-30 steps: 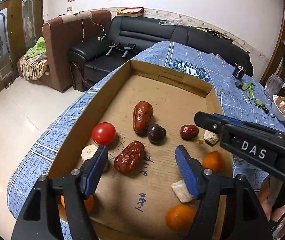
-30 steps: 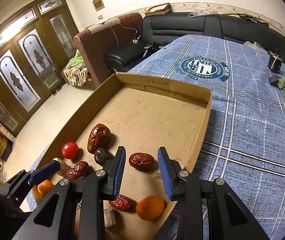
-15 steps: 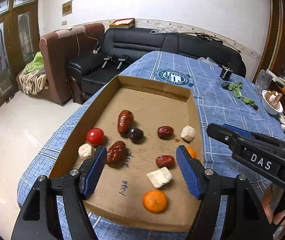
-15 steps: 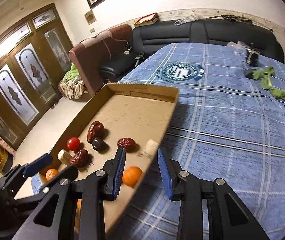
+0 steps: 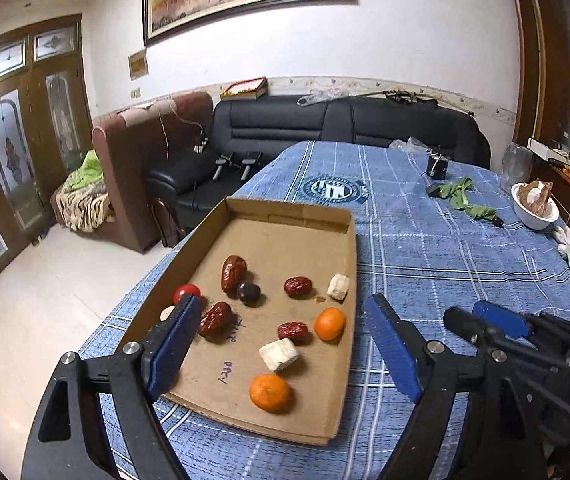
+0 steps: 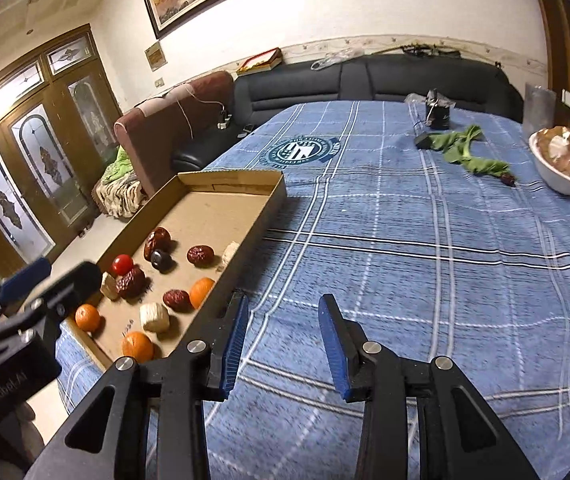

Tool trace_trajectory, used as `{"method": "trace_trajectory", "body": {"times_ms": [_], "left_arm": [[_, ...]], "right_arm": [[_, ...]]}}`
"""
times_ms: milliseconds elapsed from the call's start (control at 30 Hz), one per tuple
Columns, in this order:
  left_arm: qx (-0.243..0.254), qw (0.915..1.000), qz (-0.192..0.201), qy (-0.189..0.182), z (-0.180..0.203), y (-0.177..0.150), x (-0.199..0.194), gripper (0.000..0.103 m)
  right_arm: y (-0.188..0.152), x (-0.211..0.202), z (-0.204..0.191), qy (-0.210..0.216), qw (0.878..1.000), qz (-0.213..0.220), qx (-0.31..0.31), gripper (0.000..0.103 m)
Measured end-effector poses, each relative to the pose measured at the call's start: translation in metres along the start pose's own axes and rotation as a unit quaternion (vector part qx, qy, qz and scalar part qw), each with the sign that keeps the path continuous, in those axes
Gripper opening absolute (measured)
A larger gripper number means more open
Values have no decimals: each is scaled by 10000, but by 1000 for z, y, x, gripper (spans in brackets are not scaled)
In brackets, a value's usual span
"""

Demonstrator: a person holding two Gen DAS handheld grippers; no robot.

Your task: Organize fruits

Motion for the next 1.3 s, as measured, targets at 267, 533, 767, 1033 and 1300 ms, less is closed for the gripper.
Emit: {"method": "trace_trajectory", "body": {"times_ms": [267,533,767,1033,1300], "left_arm": [[165,9998,125,21,24,4,-14,88],[282,9995,99,-58,40,4,-13,88],[99,9985,422,333,39,5,-25,91],[-267,9909,531,1211,22,2,-34,103],[-224,9936,562,954,21,-4,-33,103]], "right_arm": [[-12,-23,3,-64,9995,246,-184,43],[-15,-31,20,-130,9994,309,-42,45],[-16,-35,29,-155,9992,353,49,46],[-22,-36,18,-134,9988,418,-212,47],[-33,-37,2,-188,9970,483,-573,48]]}}
Point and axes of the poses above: each gripper's, at about its wrist camera, not at the fingertips, and x roughly the way its jaws point, z to its right, y to its top, the point moved 1 cm from there along x, roughly the way its jaws point, and after that the axes turned 15 degrees about x, right-handed, at the moved point
